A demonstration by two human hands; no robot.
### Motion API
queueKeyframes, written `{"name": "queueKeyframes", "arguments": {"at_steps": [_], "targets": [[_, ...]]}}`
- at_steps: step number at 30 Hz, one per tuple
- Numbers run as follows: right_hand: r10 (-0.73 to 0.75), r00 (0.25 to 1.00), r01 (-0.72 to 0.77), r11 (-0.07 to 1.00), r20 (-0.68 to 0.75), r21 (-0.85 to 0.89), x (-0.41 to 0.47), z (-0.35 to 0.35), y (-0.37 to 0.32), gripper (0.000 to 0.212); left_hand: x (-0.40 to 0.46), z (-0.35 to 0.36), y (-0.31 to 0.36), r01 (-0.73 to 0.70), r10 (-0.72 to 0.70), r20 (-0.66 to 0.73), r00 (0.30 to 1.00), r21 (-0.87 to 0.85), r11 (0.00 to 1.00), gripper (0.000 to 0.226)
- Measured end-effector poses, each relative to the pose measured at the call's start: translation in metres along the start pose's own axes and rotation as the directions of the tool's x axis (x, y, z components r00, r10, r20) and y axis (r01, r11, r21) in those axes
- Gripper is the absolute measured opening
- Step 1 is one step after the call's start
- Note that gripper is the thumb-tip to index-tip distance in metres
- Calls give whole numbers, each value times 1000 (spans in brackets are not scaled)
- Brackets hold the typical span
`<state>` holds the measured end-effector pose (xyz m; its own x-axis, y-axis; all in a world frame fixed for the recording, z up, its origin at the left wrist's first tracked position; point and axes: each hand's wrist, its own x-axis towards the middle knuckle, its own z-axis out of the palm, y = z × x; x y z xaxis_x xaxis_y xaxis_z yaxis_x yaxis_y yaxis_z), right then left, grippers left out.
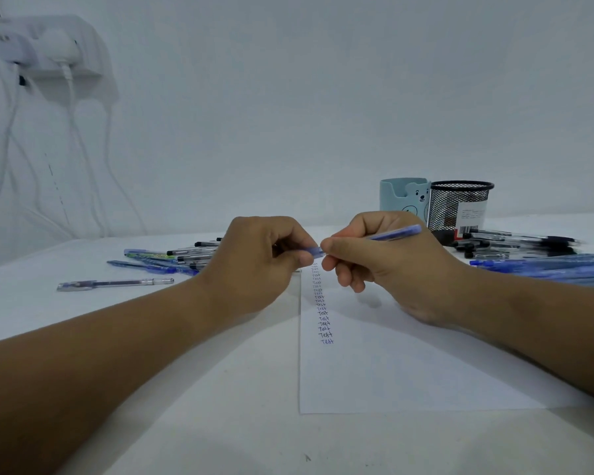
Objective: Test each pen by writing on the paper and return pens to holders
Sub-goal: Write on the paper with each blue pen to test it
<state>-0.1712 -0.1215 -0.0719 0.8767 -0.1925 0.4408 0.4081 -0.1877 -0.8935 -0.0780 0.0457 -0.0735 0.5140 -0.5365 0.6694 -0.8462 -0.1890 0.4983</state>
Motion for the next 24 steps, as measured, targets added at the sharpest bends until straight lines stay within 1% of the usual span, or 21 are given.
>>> {"name": "queueKeyframes", "arguments": {"at_steps": [3,5,6,8,9,10,12,13,14,15,16,17,19,20,22,24], "targets": [[2,1000,-2,999,2,48,4,-2,-1,16,2,1,3,17,-17,-22,1000,1,1000,30],[-8,1000,7,997,17,83,6,-4,-3,8,5,1,3,32,-34,-42,999,-47,998,27],[-12,999,9,995,30,100,7,-4,-4,10,7,0,3,50,-55,-52,997,-99,994,22],[-19,1000,17,993,22,118,9,-7,-4,24,6,1,5,102,-113,-42,993,-209,973,10],[-31,999,33,995,-16,91,11,-9,-4,26,5,2,6,130,-139,-19,990,-239,962,7],[-44,997,47,998,-64,41,15,-12,-3,24,4,4,5,156,-159,5,987,-245,957,9],[-41,989,36,999,-141,-36,25,-23,-3,20,1,6,2,171,-164,49,985,-200,965,19],[-29,988,21,998,-151,-56,29,-32,-6,19,-1,6,1,155,-147,64,987,-134,979,22],[-20,990,6,995,-137,-102,33,-43,-10,18,-3,5,0,126,-122,77,990,-44,991,24],[-14,995,-6,980,-102,-197,35,-56,-15,16,-5,4,-1,86,-89,89,992,44,995,23],[3,998,-21,943,-55,-332,35,-71,-22,15,-6,3,-1,51,-61,94,994,108,993,21],[39,999,-39,883,-9,-467,35,-86,-28,14,-7,2,-1,25,-40,97,995,146,989,19],[134,990,-74,745,41,-664,34,-118,-39,13,-8,1,-1,-13,-8,104,995,193,981,16],[174,984,-80,667,50,-740,32,-132,-43,16,-8,1,-1,-30,5,120,993,209,977,18],[262,964,-99,502,42,-859,30,-154,-52,28,-8,5,-1,-57,24,138,990,235,970,24],[343,939,-128,409,22,-903,28,-167,-56,27,-8,9,-1,-79,47,130,990,257,963,27]]}}
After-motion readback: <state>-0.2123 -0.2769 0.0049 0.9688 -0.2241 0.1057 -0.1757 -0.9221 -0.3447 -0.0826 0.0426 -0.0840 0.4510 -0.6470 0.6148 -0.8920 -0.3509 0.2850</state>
